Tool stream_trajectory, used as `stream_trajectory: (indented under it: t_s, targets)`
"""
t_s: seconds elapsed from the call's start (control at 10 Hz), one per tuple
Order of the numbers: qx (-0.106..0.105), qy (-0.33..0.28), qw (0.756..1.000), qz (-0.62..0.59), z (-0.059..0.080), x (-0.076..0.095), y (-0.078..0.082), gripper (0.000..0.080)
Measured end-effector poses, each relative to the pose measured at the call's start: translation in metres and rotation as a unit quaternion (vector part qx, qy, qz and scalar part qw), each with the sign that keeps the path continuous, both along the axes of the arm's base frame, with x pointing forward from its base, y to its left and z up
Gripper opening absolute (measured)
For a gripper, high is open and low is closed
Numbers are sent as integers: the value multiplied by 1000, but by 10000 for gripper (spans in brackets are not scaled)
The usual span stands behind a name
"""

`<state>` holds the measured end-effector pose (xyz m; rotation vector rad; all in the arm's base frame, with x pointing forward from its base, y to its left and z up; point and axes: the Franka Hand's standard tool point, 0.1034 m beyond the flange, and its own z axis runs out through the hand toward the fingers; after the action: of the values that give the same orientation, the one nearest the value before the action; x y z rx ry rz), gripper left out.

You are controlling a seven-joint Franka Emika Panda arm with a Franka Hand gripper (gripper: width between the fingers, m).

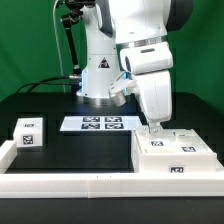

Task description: Assemble cabinet

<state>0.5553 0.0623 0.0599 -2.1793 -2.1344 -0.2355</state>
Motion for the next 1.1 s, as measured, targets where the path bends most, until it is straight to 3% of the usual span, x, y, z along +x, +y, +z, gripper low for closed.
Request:
stream_trajectory:
  t_s: [0.3, 0.9, 1.1]
  targets:
    - [1, 6, 1000, -7, 0, 16, -1, 71]
    - [1, -1, 1000, -1, 1, 21, -3, 71]
    - [-3, -5, 1000, 11, 2, 22, -5, 307]
